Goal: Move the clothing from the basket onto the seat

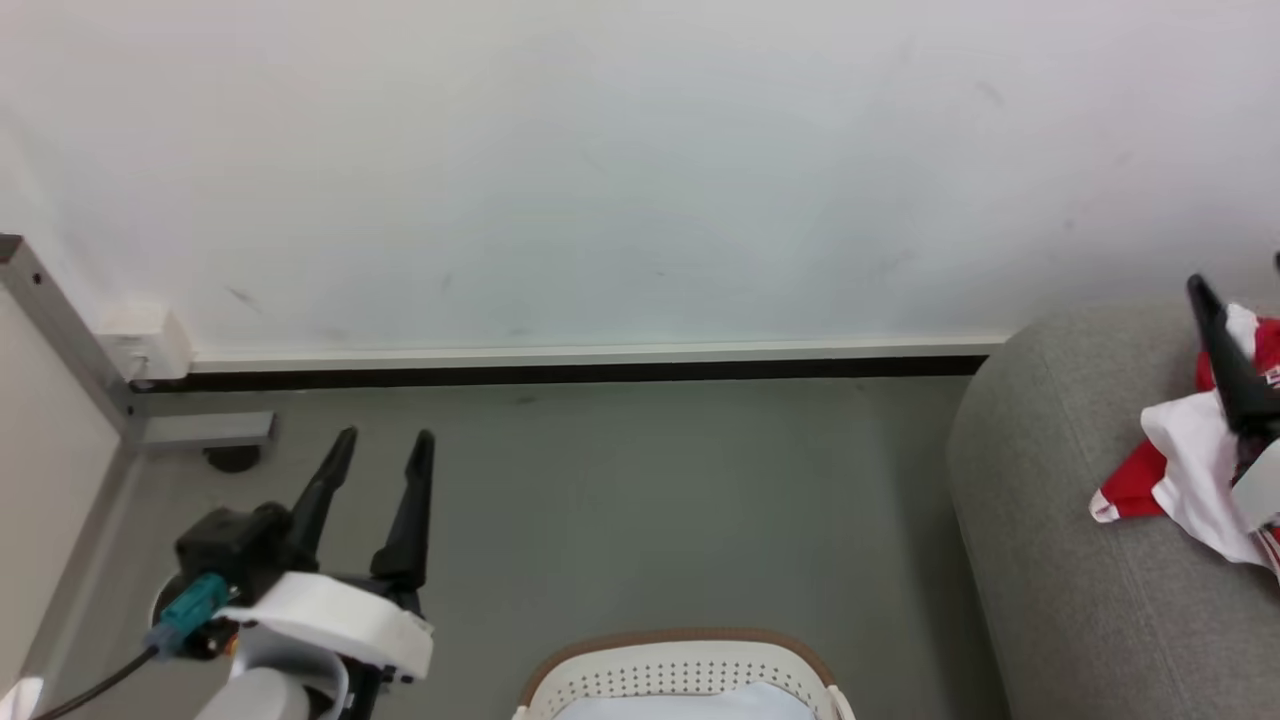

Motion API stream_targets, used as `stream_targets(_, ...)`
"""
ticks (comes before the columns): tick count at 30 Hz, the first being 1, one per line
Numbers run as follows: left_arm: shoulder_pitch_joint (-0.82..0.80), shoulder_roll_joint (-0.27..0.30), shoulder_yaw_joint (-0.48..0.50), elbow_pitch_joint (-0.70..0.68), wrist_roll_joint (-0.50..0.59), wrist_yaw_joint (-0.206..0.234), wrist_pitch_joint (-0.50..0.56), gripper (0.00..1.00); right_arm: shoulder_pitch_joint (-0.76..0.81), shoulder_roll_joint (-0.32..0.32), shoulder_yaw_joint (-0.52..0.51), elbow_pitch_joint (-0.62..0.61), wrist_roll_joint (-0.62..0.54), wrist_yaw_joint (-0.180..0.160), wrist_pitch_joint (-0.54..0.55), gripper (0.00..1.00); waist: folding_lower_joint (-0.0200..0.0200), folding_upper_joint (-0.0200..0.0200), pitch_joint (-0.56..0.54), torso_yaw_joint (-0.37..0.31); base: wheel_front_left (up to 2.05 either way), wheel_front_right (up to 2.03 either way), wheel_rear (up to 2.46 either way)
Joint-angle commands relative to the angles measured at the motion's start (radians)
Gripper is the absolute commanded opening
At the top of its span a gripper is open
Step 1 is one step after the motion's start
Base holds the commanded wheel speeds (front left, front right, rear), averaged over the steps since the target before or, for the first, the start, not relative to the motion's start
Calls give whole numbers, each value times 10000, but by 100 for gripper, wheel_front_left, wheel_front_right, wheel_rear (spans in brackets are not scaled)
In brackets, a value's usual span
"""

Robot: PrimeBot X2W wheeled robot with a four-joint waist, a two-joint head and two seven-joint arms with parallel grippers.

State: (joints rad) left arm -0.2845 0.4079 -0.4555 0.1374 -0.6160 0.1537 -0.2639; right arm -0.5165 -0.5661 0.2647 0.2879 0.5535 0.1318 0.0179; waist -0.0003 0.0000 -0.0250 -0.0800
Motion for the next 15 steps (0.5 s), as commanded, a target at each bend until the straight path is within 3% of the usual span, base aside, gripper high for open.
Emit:
stream_targets(1, 197, -73, 99, 31, 168, 33, -5, 100, 304, 100, -105, -101, -89, -23, -79, 100, 3, 0, -89, 116, 0, 0, 0)
stream_targets(8, 1198, -820, 1548, -5, 428, -235, -5, 100, 2628, 2215, -1744, -1249, -1279, -23, -905, 100, 3, 0, -91, 355, 0, 0, 0)
stream_targets(15, 1884, -1672, 2644, 284, 1133, -922, -6, 100, 4125, 3758, -2034, -1409, -2030, -23, -1972, 100, 3, 0, 16, 349, 0, 0, 0)
